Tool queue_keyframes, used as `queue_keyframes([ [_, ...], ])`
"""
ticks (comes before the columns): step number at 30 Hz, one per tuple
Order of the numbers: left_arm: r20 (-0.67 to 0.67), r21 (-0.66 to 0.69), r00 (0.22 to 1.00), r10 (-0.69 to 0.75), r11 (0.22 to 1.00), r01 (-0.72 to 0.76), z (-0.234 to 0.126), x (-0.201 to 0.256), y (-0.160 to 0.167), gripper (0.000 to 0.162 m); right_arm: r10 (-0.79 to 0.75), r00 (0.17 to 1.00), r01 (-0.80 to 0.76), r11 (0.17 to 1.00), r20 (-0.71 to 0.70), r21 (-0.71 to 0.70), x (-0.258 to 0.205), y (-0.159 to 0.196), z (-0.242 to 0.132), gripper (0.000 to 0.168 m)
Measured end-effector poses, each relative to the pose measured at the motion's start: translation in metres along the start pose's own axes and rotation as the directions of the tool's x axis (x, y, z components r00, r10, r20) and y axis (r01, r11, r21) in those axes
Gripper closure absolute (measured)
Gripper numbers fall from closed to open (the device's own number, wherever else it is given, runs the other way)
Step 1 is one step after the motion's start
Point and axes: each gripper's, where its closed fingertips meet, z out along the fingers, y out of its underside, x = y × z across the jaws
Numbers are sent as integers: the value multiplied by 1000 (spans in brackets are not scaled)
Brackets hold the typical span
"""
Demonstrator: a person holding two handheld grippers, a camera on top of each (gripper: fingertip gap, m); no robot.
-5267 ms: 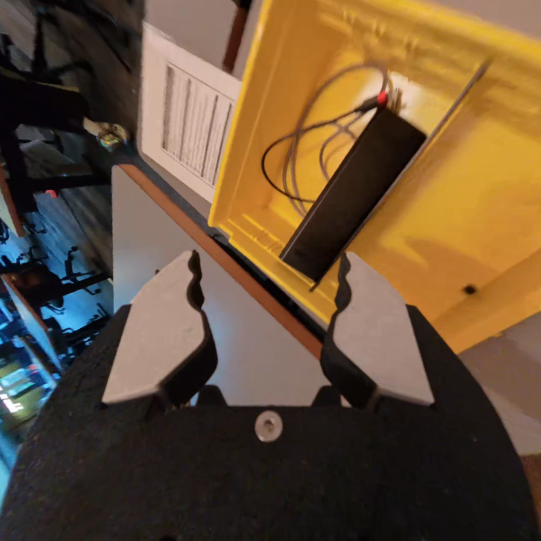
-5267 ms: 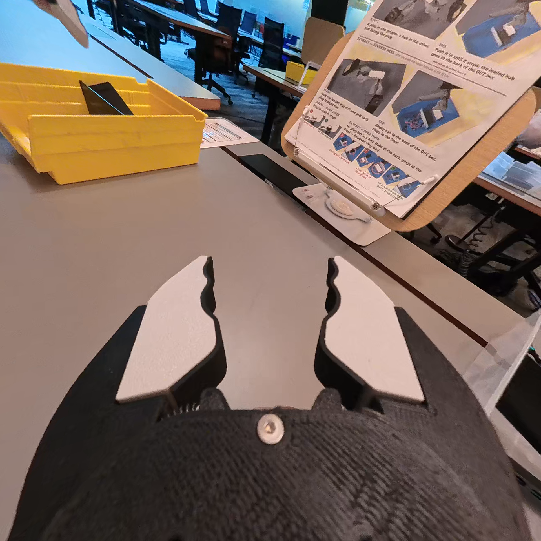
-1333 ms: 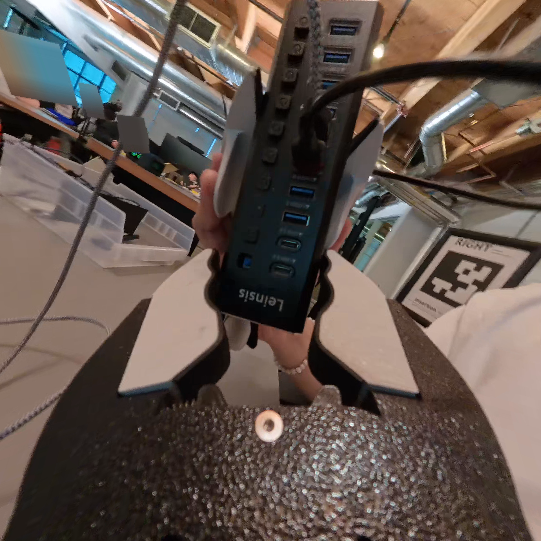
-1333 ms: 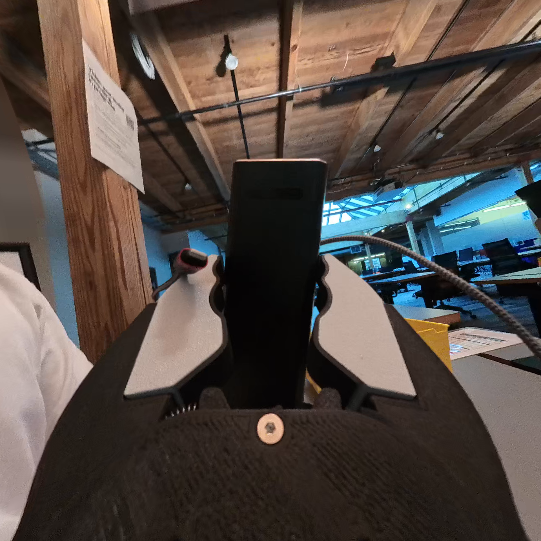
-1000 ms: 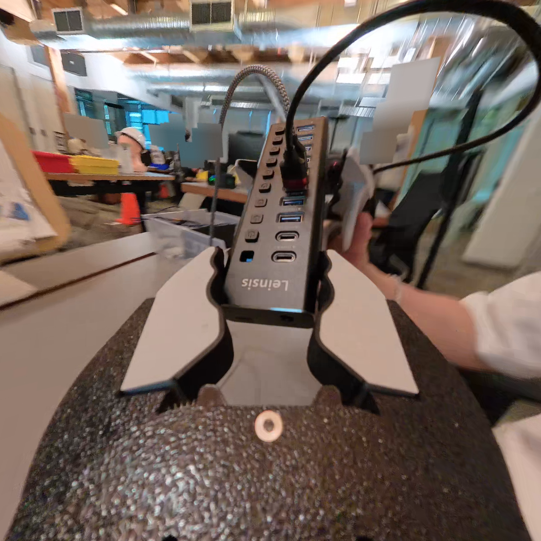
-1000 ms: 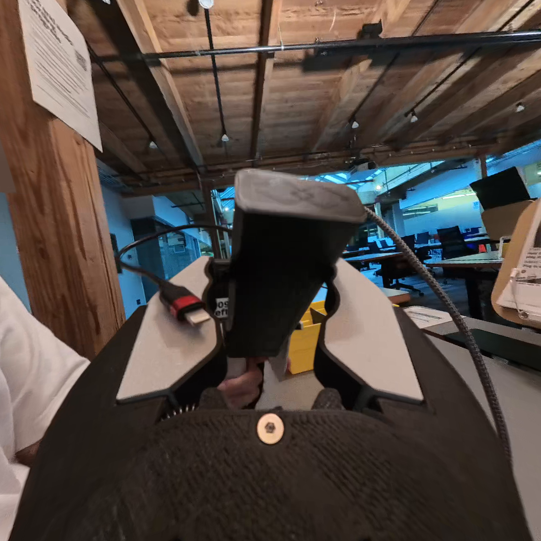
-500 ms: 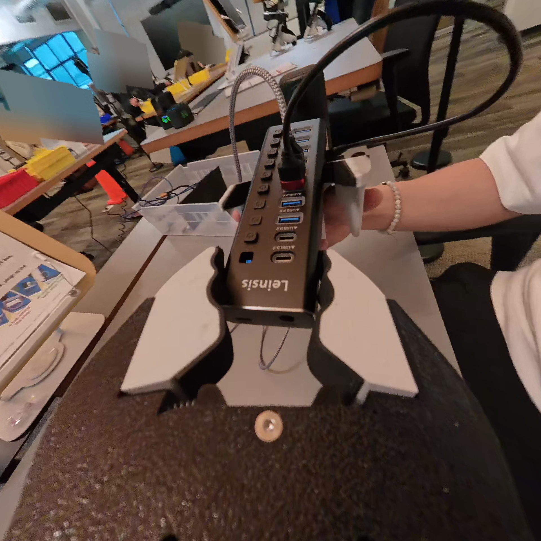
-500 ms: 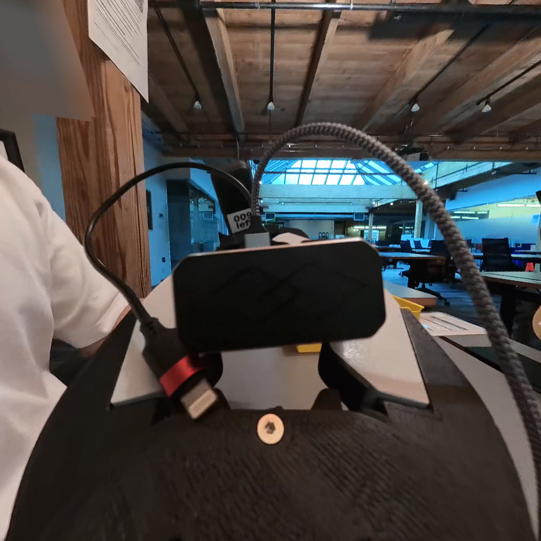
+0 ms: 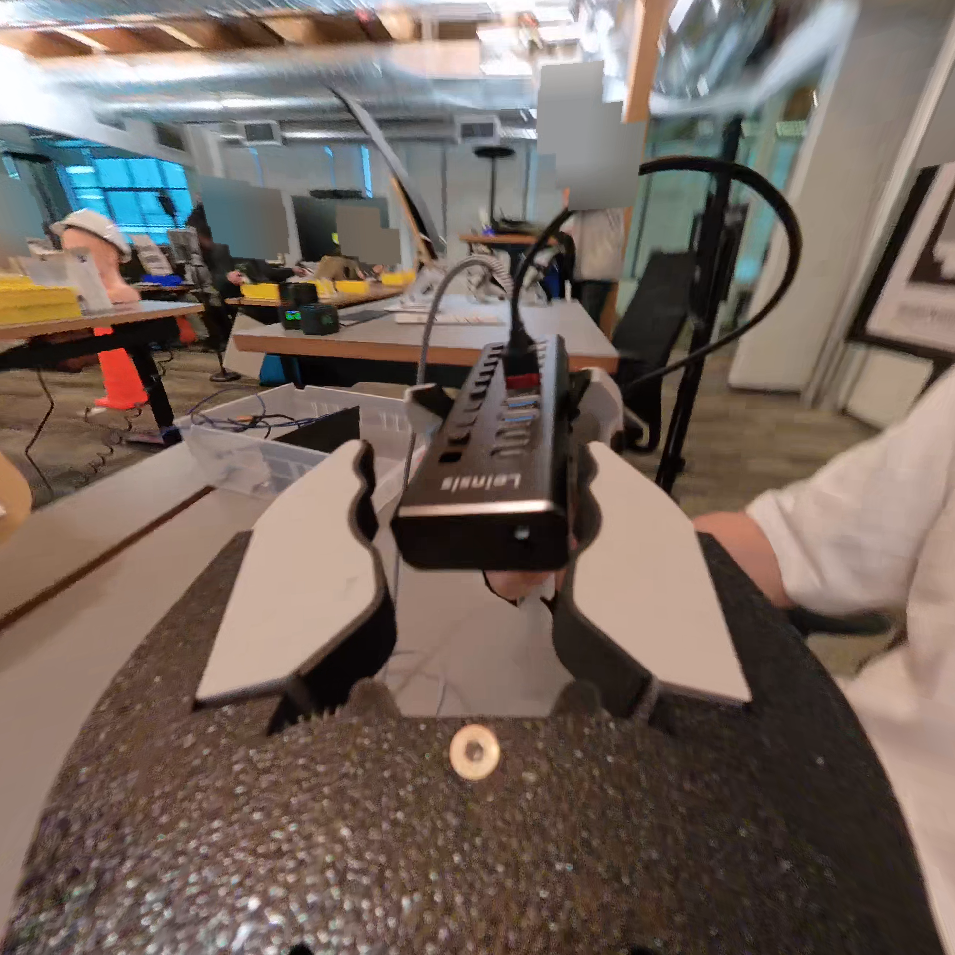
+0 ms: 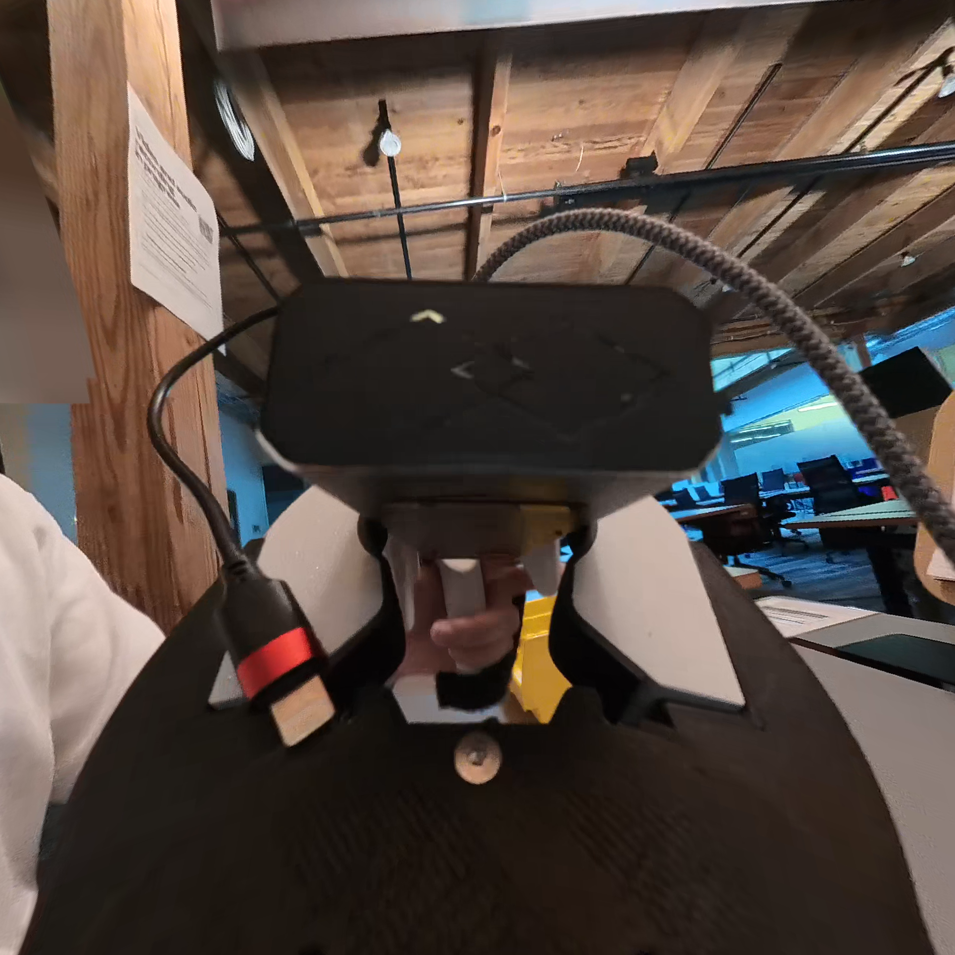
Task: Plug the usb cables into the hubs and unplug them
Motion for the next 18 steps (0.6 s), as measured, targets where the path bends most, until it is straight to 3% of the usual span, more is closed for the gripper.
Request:
queue_keyframes([
  [3, 69, 50, 983, -172, 984, 168, 2, -7, 26, 72, 16, 1000, -16, 999, -3, 45, 3, -13, -5, 98],
  [6, -20, 116, 946, -323, 939, 323, 13, 8, 45, 74, 18, 1000, -18, 998, 3, 60, 4, -15, -6, 98],
  [8, -80, 214, 925, -372, 900, 380, 20, 13, 36, 78, 10, 1000, -9, 999, -6, 36, 5, -5, -4, 97],
  [12, -116, 422, 932, -344, 832, 360, 16, 7, 8, 94, -1, 1000, 1, 1000, -2, -15, 0, 17, 1, 98],
  [14, -111, 438, 948, -297, 842, 315, 13, 9, 6, 95, -12, 1000, 13, 999, 14, -32, -3, 17, 3, 98],
  [18, -58, 416, 970, -235, 878, 237, 7, 6, 3, 97, 26, 999, -22, 989, 25, -145, -2, 25, 6, 61],
])
